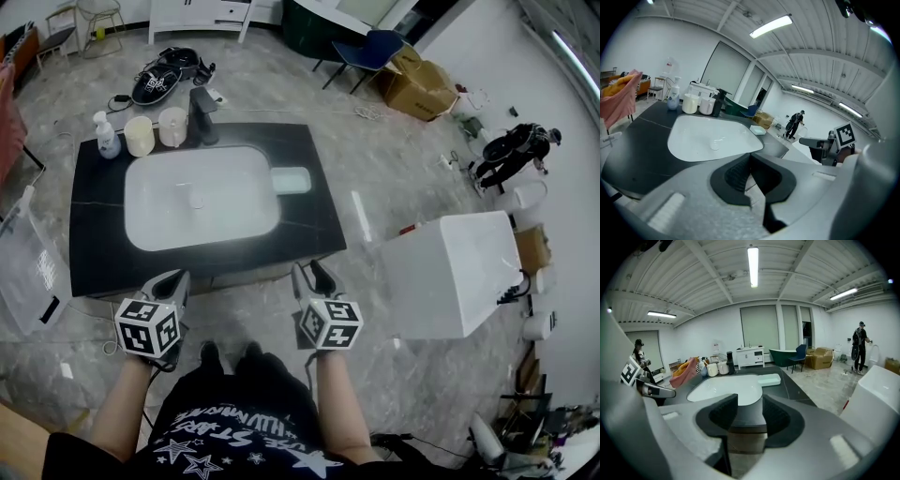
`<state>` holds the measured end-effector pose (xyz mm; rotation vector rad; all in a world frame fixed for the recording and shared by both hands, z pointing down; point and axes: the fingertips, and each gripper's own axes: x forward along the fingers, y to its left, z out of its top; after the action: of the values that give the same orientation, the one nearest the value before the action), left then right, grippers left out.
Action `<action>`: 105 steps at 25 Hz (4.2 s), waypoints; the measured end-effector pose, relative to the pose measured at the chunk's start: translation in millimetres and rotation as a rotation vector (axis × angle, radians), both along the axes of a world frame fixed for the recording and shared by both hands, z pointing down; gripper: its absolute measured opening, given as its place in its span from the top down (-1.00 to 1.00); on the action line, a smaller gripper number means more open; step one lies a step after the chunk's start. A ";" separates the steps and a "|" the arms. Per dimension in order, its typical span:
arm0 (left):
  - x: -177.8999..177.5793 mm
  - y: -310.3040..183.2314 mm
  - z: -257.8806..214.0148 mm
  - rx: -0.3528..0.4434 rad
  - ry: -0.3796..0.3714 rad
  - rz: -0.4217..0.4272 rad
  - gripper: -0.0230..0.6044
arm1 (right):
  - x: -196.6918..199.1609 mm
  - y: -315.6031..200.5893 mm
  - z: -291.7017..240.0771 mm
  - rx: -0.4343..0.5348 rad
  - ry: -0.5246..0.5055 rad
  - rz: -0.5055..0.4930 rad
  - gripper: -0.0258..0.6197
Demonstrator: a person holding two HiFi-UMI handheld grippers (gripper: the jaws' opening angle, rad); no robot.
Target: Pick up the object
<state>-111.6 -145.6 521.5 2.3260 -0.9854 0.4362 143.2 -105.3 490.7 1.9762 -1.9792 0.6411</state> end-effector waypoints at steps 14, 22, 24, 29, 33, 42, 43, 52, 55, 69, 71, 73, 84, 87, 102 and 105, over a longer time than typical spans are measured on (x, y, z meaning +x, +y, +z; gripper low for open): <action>41.9 -53.2 2.2 0.011 -0.029 -0.042 0.90 | 55.6 -76.4 6.7 0.020 -0.016 -0.027 0.39; 92.9 -116.3 -9.7 0.018 -0.048 -0.083 0.90 | 103.5 -162.3 4.4 0.022 -0.041 -0.077 0.39; 102.5 -128.6 -10.9 0.017 -0.049 -0.104 0.90 | 110.9 -180.7 7.5 0.016 -0.048 -0.099 0.39; 118.6 -152.1 -7.8 0.012 -0.083 -0.147 0.90 | 124.0 -220.5 21.1 -0.011 -0.071 -0.149 0.39; 125.1 -164.0 2.5 -0.004 -0.103 -0.170 0.90 | 127.3 -245.4 39.7 -0.054 -0.072 -0.179 0.40; 134.9 -178.1 17.0 -0.042 -0.120 -0.208 0.90 | 128.2 -270.5 86.6 -0.218 -0.026 -0.240 0.47; 134.8 -179.2 18.5 -0.046 -0.123 -0.213 0.90 | 128.9 -272.4 90.4 -0.230 -0.022 -0.240 0.48; 137.0 -178.1 25.5 -0.070 -0.127 -0.226 0.90 | 130.0 -278.4 119.7 -0.337 -0.012 -0.246 0.55; 134.7 -176.2 27.4 -0.079 -0.129 -0.226 0.90 | 132.2 -279.0 126.7 -0.369 0.008 -0.229 0.63; 102.0 -162.6 17.1 -0.058 -0.123 -0.213 0.90 | 126.0 -279.6 107.3 -0.346 0.058 -0.122 0.88; 98.4 -158.1 14.9 -0.052 -0.113 -0.210 0.90 | 123.3 -275.2 97.4 -0.326 0.046 -0.109 0.89; 96.1 -152.8 12.5 -0.044 -0.102 -0.207 0.90 | 122.1 -269.5 87.2 -0.303 0.037 -0.094 0.88; 47.7 -99.9 -6.8 0.002 -0.064 -0.191 0.90 | 90.6 -207.5 32.8 -0.190 0.005 -0.015 0.89; 31.2 -80.9 -11.2 0.010 -0.055 -0.182 0.90 | 74.9 -185.4 20.4 -0.165 0.003 -0.005 0.88; -12.5 23.6 -5.8 0.008 -0.043 -0.033 0.90 | 20.7 -25.9 12.7 -0.152 -0.003 0.076 0.89; -7.6 36.2 -6.7 -0.001 -0.035 -0.013 0.90 | 21.6 0.3 13.3 -0.171 0.002 0.085 0.89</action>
<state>-119.3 -109.4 514.7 2.3167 -1.0165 0.4735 164.8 -105.0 504.0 1.9643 -1.7825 0.7993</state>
